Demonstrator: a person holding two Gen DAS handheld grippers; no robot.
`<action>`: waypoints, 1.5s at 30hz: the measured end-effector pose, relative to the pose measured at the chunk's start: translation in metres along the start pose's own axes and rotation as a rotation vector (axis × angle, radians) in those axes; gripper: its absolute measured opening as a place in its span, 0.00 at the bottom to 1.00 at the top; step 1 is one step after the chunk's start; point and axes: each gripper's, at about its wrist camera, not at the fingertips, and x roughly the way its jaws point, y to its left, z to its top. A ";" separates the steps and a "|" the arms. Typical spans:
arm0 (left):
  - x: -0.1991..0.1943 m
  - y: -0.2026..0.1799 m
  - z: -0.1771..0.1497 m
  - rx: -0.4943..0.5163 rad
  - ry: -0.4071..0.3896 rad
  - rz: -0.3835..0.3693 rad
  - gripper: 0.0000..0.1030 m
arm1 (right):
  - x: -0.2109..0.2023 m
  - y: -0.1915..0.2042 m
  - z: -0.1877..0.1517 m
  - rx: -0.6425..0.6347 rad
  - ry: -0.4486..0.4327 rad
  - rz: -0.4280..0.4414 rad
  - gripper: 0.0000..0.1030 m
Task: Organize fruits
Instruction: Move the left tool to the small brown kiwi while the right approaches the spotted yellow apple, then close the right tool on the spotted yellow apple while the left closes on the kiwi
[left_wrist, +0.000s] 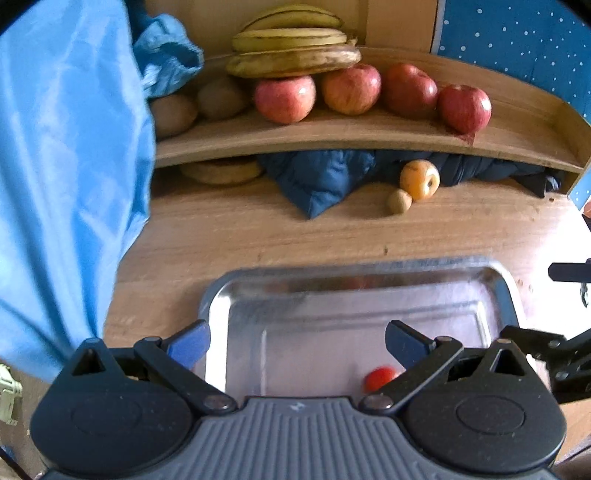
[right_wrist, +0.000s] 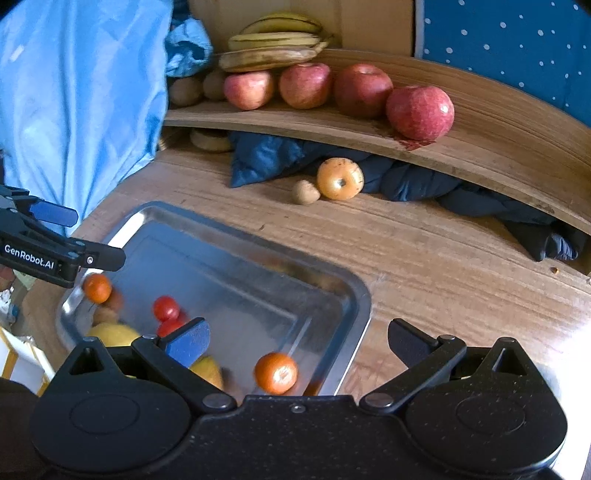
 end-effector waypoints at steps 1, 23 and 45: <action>0.004 -0.002 0.005 0.004 0.000 -0.005 0.99 | 0.003 -0.002 0.002 0.004 0.000 -0.005 0.99; 0.080 -0.035 0.072 0.162 -0.017 -0.119 0.99 | 0.042 -0.061 0.064 0.169 -0.071 -0.079 0.99; 0.105 -0.063 0.076 0.362 -0.081 -0.221 0.90 | 0.103 -0.068 0.114 0.254 -0.038 -0.009 0.80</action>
